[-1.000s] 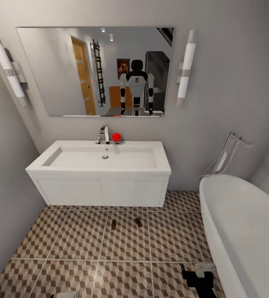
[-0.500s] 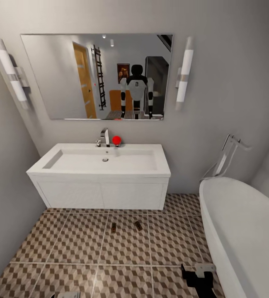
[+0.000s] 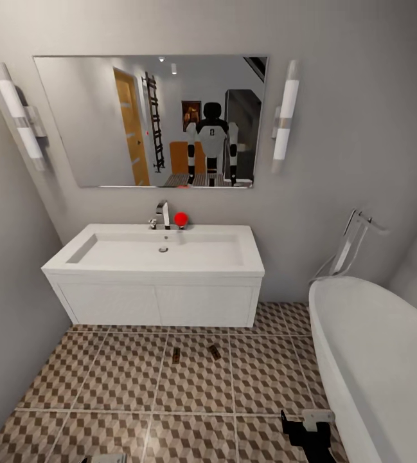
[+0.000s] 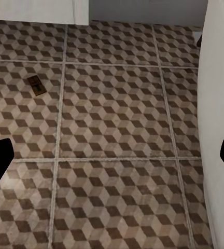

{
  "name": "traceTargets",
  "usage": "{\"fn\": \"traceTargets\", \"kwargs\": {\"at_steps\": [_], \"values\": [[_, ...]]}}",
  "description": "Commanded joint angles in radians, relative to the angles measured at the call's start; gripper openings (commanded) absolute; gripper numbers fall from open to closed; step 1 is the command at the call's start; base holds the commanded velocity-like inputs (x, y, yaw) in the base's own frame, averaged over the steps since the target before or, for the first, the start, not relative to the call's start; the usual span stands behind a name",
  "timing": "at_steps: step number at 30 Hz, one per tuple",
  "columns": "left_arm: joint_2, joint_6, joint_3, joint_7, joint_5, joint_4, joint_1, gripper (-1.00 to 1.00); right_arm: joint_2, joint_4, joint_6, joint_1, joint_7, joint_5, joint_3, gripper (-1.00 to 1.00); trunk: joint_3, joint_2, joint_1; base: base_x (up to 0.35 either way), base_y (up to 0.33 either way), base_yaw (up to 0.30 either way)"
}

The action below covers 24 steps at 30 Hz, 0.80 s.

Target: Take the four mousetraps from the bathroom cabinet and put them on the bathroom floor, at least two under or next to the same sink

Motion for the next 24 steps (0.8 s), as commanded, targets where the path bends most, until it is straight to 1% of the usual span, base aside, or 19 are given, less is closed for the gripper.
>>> {"fn": "traceTargets", "kwargs": {"at_steps": [1, 8, 13, 17, 18, 20, 24], "values": [[-0.002, -0.005, -0.005, 0.006, -0.002, 0.004, -0.002, 1.00, 0.000, 0.001, -0.003, -0.001, -0.002, -0.010, 0.009, 1.00, -0.002, -0.002, 0.001, 0.000, 0.000, 0.000], [-0.010, 0.000, -0.005, 0.007, -0.002, 0.004, -0.002, 1.00, 0.000, 0.001, -0.002, -0.001, -0.003, -0.010, 0.009, 1.00, -0.002, -0.002, 0.001, 0.000, 0.000, 0.000], [-0.026, 0.023, -0.005, 0.009, -0.002, 0.004, -0.001, 1.00, 0.000, 0.000, 0.000, -0.001, -0.004, -0.010, 0.009, 1.00, -0.002, -0.002, 0.001, 0.000, 0.000, 0.000], [-0.033, 0.071, -0.005, 0.009, -0.002, 0.004, -0.001, 1.00, 0.000, -0.001, 0.001, -0.001, -0.006, -0.010, 0.009, 1.00, -0.002, -0.002, 0.001, 0.000, 0.000, 0.000], [-0.035, 0.102, -0.005, 0.008, -0.002, 0.004, -0.001, 1.00, 0.001, -0.001, 0.002, -0.001, -0.006, -0.010, 0.009, 1.00, -0.002, -0.002, 0.001, 0.000, 0.000, 0.000], [-0.036, 0.133, -0.005, 0.007, -0.003, 0.003, -0.001, 1.00, 0.001, -0.001, 0.003, -0.001, -0.006, -0.011, 0.009, 1.00, -0.002, -0.002, 0.001, 0.000, 0.000, 0.000], [-0.038, 0.173, -0.005, 0.004, -0.003, 0.004, -0.001, 1.00, 0.002, -0.001, 0.004, -0.001, -0.005, -0.011, 0.009, 1.00, -0.002, -0.002, 0.001, 0.000, 0.000, 0.000]]}}
